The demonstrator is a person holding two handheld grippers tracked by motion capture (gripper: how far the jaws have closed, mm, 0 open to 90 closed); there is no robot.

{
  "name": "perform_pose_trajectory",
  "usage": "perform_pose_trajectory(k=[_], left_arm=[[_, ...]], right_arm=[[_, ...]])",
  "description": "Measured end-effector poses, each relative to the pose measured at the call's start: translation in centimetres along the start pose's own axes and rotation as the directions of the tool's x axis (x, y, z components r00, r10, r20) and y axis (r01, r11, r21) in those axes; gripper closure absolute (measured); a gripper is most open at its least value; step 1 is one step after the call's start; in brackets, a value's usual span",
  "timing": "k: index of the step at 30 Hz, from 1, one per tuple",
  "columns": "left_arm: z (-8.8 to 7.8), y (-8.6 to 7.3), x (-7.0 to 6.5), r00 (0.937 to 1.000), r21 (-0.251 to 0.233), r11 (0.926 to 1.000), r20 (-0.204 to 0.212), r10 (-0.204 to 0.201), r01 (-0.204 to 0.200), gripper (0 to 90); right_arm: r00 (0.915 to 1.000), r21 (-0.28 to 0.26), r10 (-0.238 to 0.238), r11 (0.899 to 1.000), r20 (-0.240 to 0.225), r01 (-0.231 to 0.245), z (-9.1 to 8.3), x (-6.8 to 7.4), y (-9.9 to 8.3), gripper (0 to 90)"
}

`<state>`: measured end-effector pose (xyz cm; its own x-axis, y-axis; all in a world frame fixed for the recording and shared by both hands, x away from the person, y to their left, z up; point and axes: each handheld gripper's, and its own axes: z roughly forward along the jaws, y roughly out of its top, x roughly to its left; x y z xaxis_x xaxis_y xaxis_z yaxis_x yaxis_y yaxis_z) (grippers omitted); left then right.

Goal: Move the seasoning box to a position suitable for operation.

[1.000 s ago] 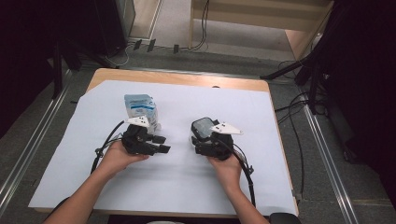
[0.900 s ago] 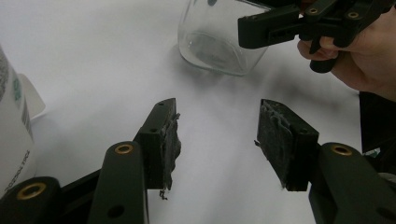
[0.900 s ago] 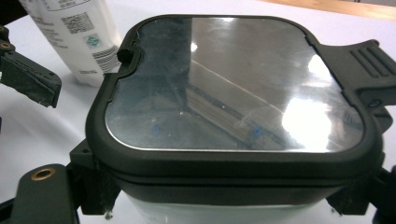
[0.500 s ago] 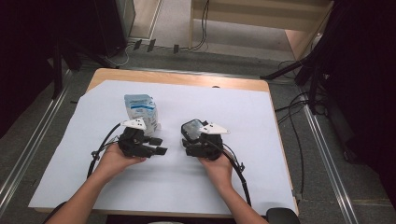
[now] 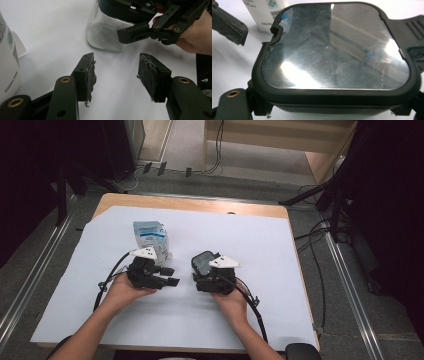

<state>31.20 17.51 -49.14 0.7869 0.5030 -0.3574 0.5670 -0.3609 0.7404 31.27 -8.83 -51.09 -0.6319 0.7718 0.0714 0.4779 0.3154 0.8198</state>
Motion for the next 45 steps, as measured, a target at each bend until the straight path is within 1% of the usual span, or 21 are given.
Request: perform_pose_trajectory(k=[3, 4, 5, 9, 14, 17, 18, 21, 24, 25, 26, 29, 30, 31, 34, 35, 36, 37, 39, 40, 45], left_arm=[[0.1, 0.2, 0.1, 1.0000, -0.003, 1.0000, 0.001, 0.007, -0.007, 47.8], [0.2, 0.3, 0.1, 1.0000, -0.003, 1.0000, 0.002, 0.008, -0.008, 47.9], [0.2, 0.3, 0.1, 1.0000, -0.003, 1.0000, 0.002, 0.008, -0.008, 48.0], [0.2, 0.6, 0.0, 0.9999, -0.014, 0.9998, 0.000, 0.012, -0.012, 49.1], [0.3, 0.8, 0.1, 1.0000, -0.026, 0.9997, 0.003, 0.006, -0.006, 55.8], [0.4, 1.0, 0.0, 1.0000, -0.021, 0.9998, -0.002, 0.008, -0.008, 59.7], [0.4, 1.2, -0.2, 0.9996, -0.019, 0.9995, -0.009, 0.026, -0.026, 61.4], [0.5, 1.3, -0.3, 0.9994, -0.012, 0.9994, -0.008, 0.032, -0.032, 66.7], [0.7, 1.5, -0.4, 0.9999, -0.017, 0.9997, 0.006, 0.015, -0.015, 69.2], [0.8, 1.6, -0.3, 0.9999, -0.016, 0.9998, 0.010, -0.008, 0.008, 69.4], [1.0, 1.6, -0.3, 0.9999, -0.014, 0.9998, 0.005, -0.010, 0.010, 70.6], [1.1, 1.7, -0.5, 1.0000, -0.016, 0.9999, -0.002, -0.003, 0.003, 75.0], [1.2, 1.7, -0.6, 0.9999, -0.021, 0.9997, -0.010, 0.011, -0.011, 80.4], [1.1, 1.8, -0.7, 0.9998, -0.025, 0.9995, -0.010, 0.017, -0.017, 80.4], [1.2, 1.9, -1.0, 0.9995, -0.048, 0.9984, -0.014, 0.030, -0.031, 87.2], [1.2, 2.0, -1.1, 0.9995, -0.037, 0.9989, -0.006, 0.030, -0.030, 90.0], [1.4, 2.1, -1.1, 0.9996, -0.019, 0.9994, -0.004, 0.029, -0.029, 90.0], [1.6, 2.3, -1.3, 0.9995, -0.005, 0.9995, -0.004, 0.031, -0.031, 90.0], [1.9, 2.4, -1.7, 0.9994, -0.004, 0.9994, 0.008, 0.033, -0.033, 90.0], [2.0, 2.5, -1.9, 0.9994, 0.000, 0.9994, 0.003, 0.033, -0.033, 90.0], [2.0, 3.2, -2.5, 0.9978, 0.032, 0.9979, -0.033, 0.057, -0.056, 90.0]], right_arm=[[1.0000, 0.014, -0.001, 1.000, -0.006, 0.001, -0.1, 0.0, 0.0, 13.5], [0.9996, 0.016, 0.019, 1.000, -0.019, -0.019, -0.3, -0.1, 0.0, 12.5], [0.9996, 0.016, 0.019, 1.000, -0.019, -0.019, -0.3, -0.1, 0.0, 12.5], [0.9985, -0.002, 0.030, 1.000, -0.046, -0.031, -1.5, -0.4, 0.1, 10.2], [0.9955, 0.009, 0.055, 0.998, -0.077, -0.055, -3.1, -0.5, -0.2, 10.2], [0.9958, -0.010, 0.045, 0.999, -0.080, -0.046, -4.2, -0.5, -0.2, 10.2], [0.9959, -0.015, 0.040, 0.999, -0.082, -0.042, -4.6, -0.6, -0.2, 10.2], [0.9955, -0.013, 0.034, 0.999, -0.088, -0.035, -5.5, -1.0, -0.2, 11.8], [0.9963, -0.020, 0.036, 0.999, -0.078, -0.038, -6.1, -1.3, -0.3, 17.3], [0.9954, -0.034, 0.037, 0.999, -0.089, -0.040, -6.7, -1.8, -0.3, 20.7], [0.9953, -0.041, 0.038, 0.998, -0.090, -0.042, -7.0, -1.9, -0.2, 22.3], [0.9960, -0.056, 0.039, 0.997, -0.081, -0.043, -7.4, -2.4, 0.0, 29.2], [0.9956, -0.065, 0.051, 0.996, -0.079, -0.056, -7.7, -3.0, 0.1, 34.5], [0.9956, -0.065, 0.051, 0.996, -0.079, -0.056, -7.7, -3.0, 0.1, 34.5], [0.9947, -0.072, 0.073, 0.994, -0.073, -0.078, -7.8, -4.3, 0.2, 42.1], [0.9940, -0.070, 0.079, 0.994, -0.076, -0.084, -7.7, -5.2, 0.3, 48.2], [0.9940, -0.070, 0.079, 0.994, -0.076, -0.084, -7.7, -5.2, 0.3, 48.2], [0.9941, -0.071, 0.075, 0.994, -0.078, -0.080, -7.5, -5.5, 0.3, 52.0], [0.9955, -0.087, 0.060, 0.994, -0.074, -0.067, -7.1, -6.5, 0.5, 61.8], [0.9955, -0.087, 0.060, 0.994, -0.074, -0.067, -7.1, -6.5, 0.5, 61.8], [0.9965, -0.062, 0.031, 0.997, -0.077, -0.036, -6.3, -7.4, 1.4, 78.2]])
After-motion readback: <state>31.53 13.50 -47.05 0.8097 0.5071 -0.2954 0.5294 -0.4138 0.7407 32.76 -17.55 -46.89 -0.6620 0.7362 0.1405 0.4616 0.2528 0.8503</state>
